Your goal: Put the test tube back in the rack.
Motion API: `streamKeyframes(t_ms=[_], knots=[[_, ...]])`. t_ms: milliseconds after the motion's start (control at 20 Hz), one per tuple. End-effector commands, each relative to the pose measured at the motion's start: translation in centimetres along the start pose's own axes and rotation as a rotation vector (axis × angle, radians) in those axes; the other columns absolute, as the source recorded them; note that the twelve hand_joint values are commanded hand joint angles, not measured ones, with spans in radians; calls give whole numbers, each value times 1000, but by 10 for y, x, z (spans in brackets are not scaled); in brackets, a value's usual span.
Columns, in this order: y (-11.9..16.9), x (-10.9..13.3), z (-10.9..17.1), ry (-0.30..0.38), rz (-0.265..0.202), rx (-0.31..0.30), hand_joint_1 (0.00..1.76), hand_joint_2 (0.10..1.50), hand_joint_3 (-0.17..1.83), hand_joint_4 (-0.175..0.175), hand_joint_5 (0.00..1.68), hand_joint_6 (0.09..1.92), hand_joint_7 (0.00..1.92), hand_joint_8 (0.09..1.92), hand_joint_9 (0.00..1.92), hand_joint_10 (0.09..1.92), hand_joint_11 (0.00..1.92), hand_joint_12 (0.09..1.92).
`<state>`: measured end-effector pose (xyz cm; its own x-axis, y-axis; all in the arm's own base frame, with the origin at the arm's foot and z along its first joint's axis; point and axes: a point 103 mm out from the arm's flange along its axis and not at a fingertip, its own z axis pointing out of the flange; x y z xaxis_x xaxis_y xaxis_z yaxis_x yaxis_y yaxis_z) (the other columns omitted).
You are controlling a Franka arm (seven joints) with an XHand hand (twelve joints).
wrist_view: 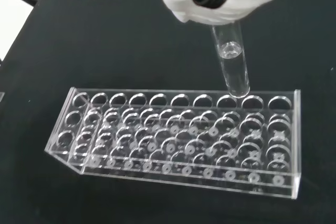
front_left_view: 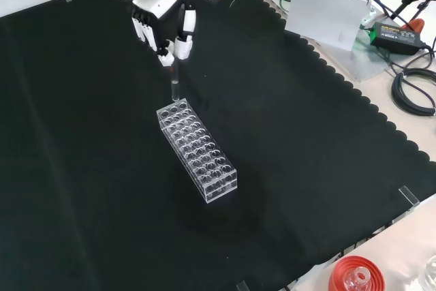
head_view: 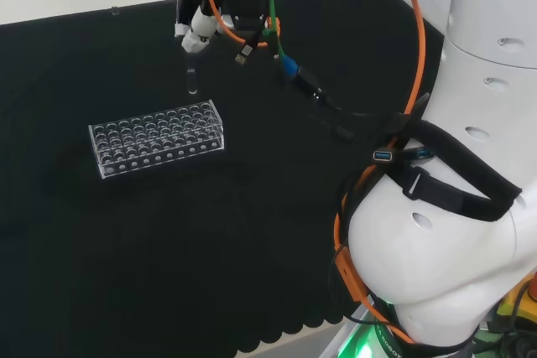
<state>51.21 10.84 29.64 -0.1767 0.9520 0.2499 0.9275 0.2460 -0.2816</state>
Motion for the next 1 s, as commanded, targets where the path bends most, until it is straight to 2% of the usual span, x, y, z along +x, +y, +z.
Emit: streamKeyframes(t_ms=[50,250,1000], knots=[[0,1,11,8,-7,37,1425,999,-88,-175,1275,285,1385,661,1475,87,1195,915],[4,-4,14,14,0,52,1428,1027,-168,-175,1282,345,1409,642,1477,87,1199,913],[8,-6,31,46,-5,79,1428,1030,-175,-175,1283,351,1411,640,1477,87,1199,913]])
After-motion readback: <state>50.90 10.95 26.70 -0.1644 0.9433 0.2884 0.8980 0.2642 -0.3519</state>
